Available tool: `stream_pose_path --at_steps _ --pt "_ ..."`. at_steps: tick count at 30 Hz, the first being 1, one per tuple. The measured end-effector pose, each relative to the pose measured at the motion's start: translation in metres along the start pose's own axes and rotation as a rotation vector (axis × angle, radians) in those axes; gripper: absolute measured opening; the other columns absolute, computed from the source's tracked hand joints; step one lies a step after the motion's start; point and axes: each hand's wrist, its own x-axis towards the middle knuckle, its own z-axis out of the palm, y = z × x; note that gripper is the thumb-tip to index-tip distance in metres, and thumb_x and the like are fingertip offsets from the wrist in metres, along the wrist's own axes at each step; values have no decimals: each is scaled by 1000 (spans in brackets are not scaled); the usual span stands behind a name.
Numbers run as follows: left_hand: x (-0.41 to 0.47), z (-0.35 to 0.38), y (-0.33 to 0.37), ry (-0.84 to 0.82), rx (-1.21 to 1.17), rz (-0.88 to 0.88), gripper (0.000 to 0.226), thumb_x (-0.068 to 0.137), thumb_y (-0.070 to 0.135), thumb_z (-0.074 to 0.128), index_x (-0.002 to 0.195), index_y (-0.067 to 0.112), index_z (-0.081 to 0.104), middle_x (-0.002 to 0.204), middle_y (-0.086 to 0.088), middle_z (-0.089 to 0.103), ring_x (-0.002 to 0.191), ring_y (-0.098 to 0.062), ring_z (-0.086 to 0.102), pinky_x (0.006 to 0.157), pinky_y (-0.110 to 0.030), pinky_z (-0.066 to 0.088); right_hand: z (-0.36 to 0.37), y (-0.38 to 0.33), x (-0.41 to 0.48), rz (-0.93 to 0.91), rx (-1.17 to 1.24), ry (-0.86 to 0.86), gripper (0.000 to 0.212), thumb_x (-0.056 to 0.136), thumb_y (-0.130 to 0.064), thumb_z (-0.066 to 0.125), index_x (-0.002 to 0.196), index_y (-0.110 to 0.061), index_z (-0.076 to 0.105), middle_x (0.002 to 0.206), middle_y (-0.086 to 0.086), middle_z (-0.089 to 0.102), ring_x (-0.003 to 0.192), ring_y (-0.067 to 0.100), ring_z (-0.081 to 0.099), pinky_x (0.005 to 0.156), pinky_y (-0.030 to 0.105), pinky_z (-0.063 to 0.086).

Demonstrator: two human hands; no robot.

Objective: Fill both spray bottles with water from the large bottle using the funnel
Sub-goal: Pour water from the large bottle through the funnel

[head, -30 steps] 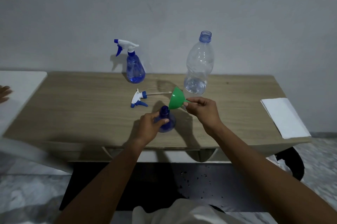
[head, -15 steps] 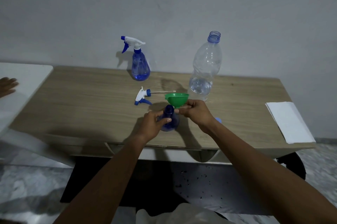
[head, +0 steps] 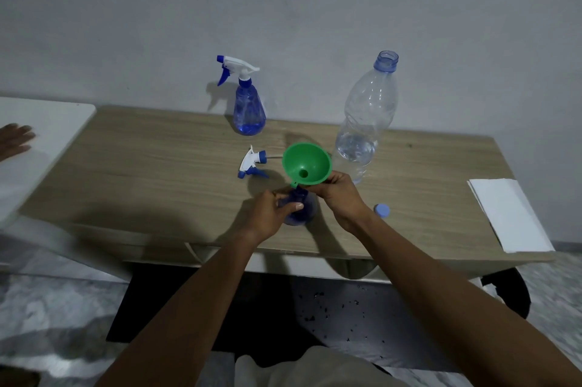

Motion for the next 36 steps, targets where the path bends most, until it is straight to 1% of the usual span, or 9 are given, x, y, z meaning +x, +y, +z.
stream_pose_path --at_steps 5,9,16,21,25,29,31,33,36 --pt "4 2 -4 7 38 -20 18 94 10 68 102 -6 73 54 13 50 47 12 50 51 -5 37 -1 -1 -1 23 37 -39 21 84 12 69 97 -4 76 86 -2 80 85 7 75 77 19 56" --pt "4 3 -5 -1 14 -47 17 95 13 68 107 1 73 66 14 59 56 21 56 55 0 39 -3 4 -1 38 -10 -50 22 82 11 73 101 0 76 88 1 81 88 11 76 79 22 57" --pt "4 5 -9 3 25 -22 9 95 8 68 102 5 71 66 16 57 55 21 55 55 -1 39 -8 14 -6 57 51 -74 28 83 12 70 108 -1 74 94 1 80 92 13 74 84 27 57" --pt "10 9 -17 25 -11 -60 25 92 14 73 113 3 71 83 5 65 70 5 57 57 -1 41 -16 15 -7 54 -2 -73 36 85 12 68 116 -5 72 104 2 78 100 13 73 82 24 57" --pt "14 9 -23 16 1 -71 17 91 19 74 106 11 71 86 2 69 76 -4 60 58 -5 43 -25 9 -12 -47 -33 98 27 84 8 73 109 -2 73 104 8 76 88 5 71 75 18 55" --pt "22 11 -34 7 16 -86 15 89 31 76 101 22 71 91 -3 75 90 -18 69 70 -24 49 -40 -3 -15 -239 -105 421 13 80 -5 84 87 -1 73 83 12 73 76 18 66 78 36 57" --pt "28 12 -38 3 27 -96 20 84 43 77 98 31 71 92 1 76 92 -17 70 78 -29 54 -46 -12 -12 -307 -154 576 24 77 -16 87 82 -5 66 79 7 66 72 16 58 73 39 54" --pt "35 13 -48 0 57 -96 34 72 65 74 98 43 69 91 11 76 93 -13 71 87 -44 58 -51 -25 -7 -356 -228 688 41 70 -32 89 91 -14 59 93 3 61 80 15 55 78 39 52" --pt "50 15 -67 -12 40 -75 44 65 72 73 101 48 66 94 13 75 96 -15 71 90 -52 58 -61 -45 11 -358 -327 652 71 62 -42 93 117 -23 52 122 -2 57 106 13 56 89 27 51"
